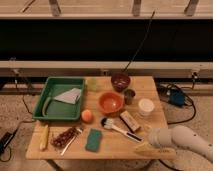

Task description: Place brush in paper cup

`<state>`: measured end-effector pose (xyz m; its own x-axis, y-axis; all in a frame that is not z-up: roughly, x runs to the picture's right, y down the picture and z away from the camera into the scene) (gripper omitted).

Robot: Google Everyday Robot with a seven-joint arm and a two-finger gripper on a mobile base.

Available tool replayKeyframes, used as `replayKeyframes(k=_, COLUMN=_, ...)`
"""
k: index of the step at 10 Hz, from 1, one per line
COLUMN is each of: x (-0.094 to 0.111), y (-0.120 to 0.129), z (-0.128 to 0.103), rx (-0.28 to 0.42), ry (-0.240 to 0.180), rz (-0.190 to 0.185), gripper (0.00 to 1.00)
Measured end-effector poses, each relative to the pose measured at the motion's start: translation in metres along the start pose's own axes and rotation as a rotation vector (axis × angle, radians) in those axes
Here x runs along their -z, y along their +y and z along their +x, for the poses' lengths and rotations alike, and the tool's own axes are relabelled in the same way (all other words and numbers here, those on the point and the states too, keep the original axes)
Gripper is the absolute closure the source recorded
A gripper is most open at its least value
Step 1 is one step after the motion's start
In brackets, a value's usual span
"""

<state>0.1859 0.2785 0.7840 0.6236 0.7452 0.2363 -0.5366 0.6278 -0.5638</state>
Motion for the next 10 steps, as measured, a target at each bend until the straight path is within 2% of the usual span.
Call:
replayKeyframes(k=4, x=-0.015, y=0.0, z=0.0, rx=-0.029, ry=-0.035, rz=0.015, gripper=0.2)
replayKeyframes(k=6, x=-0.021, y=-0.002, z=-0.004, rx=-0.048, ry=-0.068, rz=0.017, gripper=0.2)
replayKeyframes(k=10, x=-0.037, y=0.0, z=-0.025, rx=-0.042, ry=-0.117, rz=0.003, gripper=0.2)
